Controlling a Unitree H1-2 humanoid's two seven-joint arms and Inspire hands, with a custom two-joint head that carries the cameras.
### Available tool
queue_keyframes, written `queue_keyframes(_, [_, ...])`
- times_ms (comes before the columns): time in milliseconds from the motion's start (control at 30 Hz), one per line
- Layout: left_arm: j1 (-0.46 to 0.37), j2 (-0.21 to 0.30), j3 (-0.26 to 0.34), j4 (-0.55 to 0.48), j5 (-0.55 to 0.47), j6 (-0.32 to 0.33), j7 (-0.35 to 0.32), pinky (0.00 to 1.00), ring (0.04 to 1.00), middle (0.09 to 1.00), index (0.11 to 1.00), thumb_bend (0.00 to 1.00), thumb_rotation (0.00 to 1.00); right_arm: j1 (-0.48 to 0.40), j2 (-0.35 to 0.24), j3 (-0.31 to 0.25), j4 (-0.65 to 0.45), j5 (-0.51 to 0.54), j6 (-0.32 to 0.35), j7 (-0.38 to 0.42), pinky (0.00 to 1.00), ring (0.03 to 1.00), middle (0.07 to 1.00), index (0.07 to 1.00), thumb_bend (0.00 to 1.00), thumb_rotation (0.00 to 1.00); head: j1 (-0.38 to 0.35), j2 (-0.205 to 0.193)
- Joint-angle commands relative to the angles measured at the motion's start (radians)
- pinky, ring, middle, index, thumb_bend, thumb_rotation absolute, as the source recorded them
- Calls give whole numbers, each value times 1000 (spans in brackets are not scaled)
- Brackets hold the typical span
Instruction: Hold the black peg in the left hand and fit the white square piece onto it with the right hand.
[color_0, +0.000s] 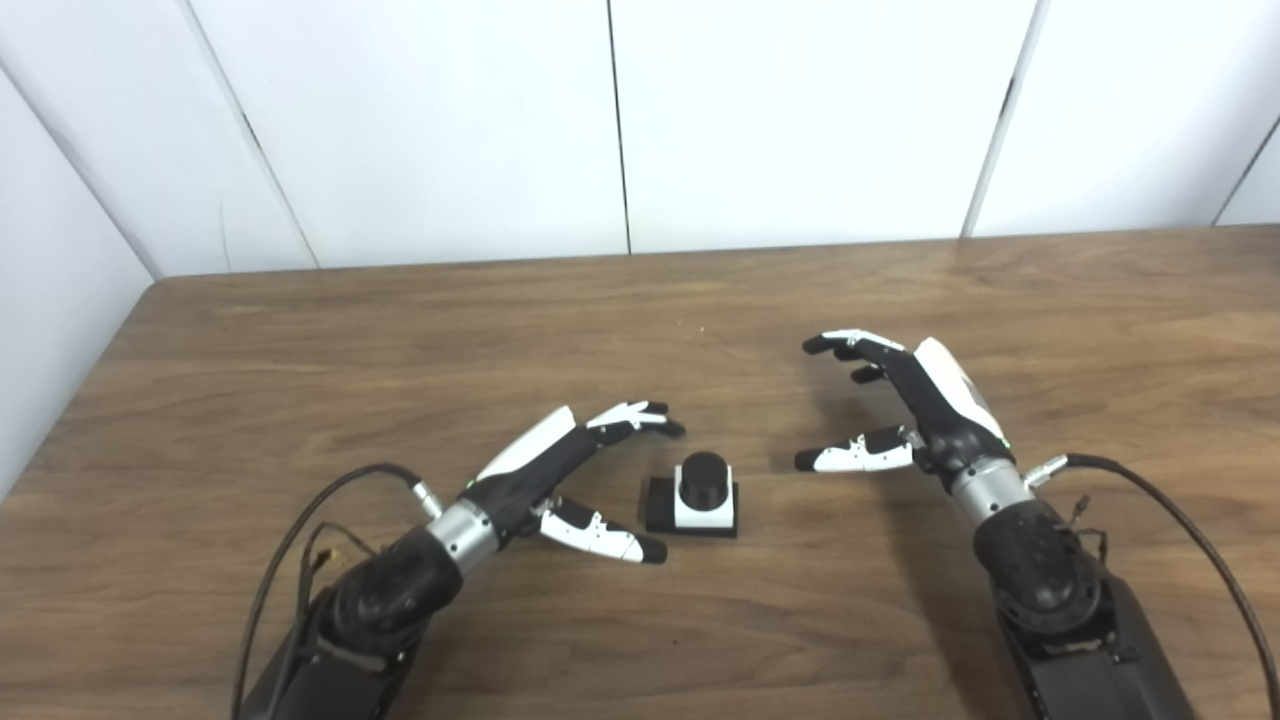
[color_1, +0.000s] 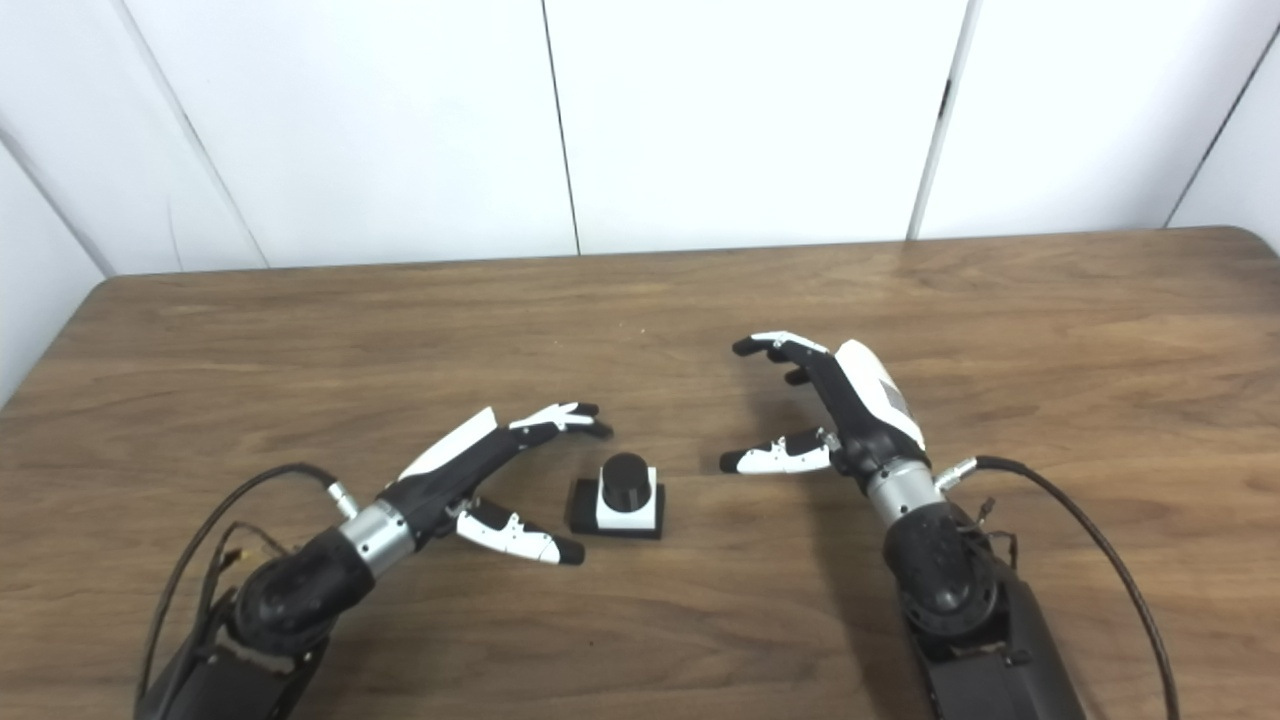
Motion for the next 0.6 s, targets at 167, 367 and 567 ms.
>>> queue_keyframes(167, [83,4,66,-71,-60,19,16,973,1000,1000,1000,1000,366,-17,-5,-4,-32,18,-24,-35,742,818,825,743,751,76,4,3])
queue_keyframes(367, [153,-39,136,-105,-70,-21,92,964,997,994,999,939,423,-6,-7,-8,-37,29,-34,-45,746,817,821,738,748,79,14,2])
queue_keyframes(567, [196,-155,208,-112,-72,-101,227,849,919,931,925,749,338,1,1,-16,-50,41,-55,-71,739,806,810,734,745,97,38,-5])
